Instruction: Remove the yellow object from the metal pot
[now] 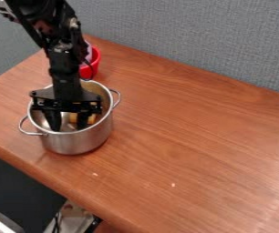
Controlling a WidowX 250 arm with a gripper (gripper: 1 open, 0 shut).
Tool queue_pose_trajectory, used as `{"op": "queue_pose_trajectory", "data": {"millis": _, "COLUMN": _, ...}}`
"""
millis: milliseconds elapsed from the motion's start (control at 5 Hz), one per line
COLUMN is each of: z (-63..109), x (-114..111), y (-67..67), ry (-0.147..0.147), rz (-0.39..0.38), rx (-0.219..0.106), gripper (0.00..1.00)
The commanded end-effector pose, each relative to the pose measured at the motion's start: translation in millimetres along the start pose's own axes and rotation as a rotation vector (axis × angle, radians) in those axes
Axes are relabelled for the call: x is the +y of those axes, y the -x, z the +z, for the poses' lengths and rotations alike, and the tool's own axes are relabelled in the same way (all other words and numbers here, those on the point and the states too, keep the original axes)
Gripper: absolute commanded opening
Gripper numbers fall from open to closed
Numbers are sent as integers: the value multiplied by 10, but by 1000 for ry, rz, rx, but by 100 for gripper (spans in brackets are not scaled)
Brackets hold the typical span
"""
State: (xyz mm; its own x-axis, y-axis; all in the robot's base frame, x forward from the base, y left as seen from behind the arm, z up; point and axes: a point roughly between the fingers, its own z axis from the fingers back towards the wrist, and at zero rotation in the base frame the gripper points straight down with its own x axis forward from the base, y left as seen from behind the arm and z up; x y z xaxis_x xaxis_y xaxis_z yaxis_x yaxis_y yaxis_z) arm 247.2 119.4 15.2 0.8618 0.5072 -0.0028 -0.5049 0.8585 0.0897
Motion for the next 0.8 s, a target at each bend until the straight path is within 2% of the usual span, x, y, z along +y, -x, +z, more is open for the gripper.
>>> {"op": "queue_pose_trajectory", "data": {"millis": 0, "z": 127, "x": 28, "y": -90, "ry": 8, "rz": 8, "rx": -36, "gripper": 0}}
{"op": "queue_pose_trajectory", "data": {"millis": 200, "z": 129, "x": 22, "y": -93, "ry": 12, "rz": 8, "rx": -32, "gripper": 100}}
{"op": "queue_pose_trajectory", "data": {"millis": 400, "z": 138, "x": 17, "y": -92, "ry": 18, "rz": 9, "rx": -28, "gripper": 100}}
{"op": "queue_pose_trajectory", "data": {"millis": 600, "z": 141, "x": 21, "y": -96, "ry": 22, "rz": 7, "rx": -28, "gripper": 0}}
